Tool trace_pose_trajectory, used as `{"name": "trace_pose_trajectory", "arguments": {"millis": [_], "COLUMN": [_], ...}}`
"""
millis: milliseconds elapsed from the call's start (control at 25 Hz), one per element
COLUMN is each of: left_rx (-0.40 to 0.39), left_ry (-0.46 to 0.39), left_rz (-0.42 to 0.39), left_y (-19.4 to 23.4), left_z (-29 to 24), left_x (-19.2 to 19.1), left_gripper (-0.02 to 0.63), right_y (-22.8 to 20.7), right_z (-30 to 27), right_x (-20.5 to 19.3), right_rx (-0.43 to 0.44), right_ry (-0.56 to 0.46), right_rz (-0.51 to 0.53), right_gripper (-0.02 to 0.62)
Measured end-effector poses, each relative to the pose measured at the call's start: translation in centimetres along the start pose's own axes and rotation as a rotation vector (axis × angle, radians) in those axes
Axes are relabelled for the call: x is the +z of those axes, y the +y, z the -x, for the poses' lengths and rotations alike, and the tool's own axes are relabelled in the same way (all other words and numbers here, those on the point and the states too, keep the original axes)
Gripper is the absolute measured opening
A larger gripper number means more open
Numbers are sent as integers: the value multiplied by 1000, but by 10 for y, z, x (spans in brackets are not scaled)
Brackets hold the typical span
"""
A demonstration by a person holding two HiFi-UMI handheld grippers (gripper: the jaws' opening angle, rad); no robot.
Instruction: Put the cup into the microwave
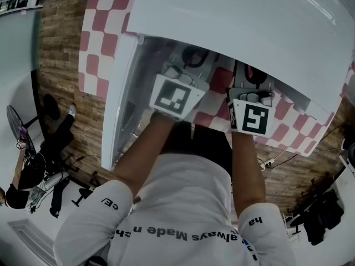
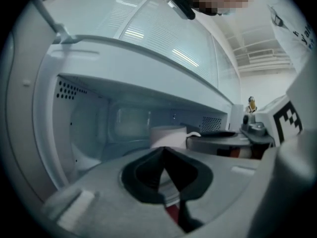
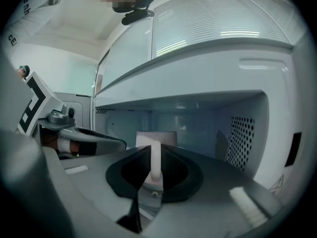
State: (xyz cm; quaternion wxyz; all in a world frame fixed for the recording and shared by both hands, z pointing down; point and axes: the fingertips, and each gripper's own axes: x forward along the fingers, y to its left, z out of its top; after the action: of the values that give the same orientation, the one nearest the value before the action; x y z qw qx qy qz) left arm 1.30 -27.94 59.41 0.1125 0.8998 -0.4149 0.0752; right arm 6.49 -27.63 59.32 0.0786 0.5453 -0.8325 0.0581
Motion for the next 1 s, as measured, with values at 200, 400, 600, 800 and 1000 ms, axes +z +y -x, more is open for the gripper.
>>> {"name": "trace_pose_trajectory", "arguments": {"millis": [200,400,600,800,1000], "left_rx": [5,-2,5,9,10], "left_ry": [2,21,16,21,30], "left_rz": [-4,-35,-26,-10,-8], "left_y": [3,5,5,4,8], "left_z": [-4,-5,-5,-5,-3], "left_x": [-2,-9,-10,-14,-18], "left_gripper": [0,0,0,0,0], "right_y": [0,-1,1,1,4], "right_z": [-4,-7,-9,-10,-11], "right_x": [-3,-6,-9,-14,-17], "right_rx": [7,6,9,9,14], "right_ry": [-5,-12,-5,0,3], "right_rz": [18,20,20,17,31], "right_gripper": [41,41,42,41,41]}}
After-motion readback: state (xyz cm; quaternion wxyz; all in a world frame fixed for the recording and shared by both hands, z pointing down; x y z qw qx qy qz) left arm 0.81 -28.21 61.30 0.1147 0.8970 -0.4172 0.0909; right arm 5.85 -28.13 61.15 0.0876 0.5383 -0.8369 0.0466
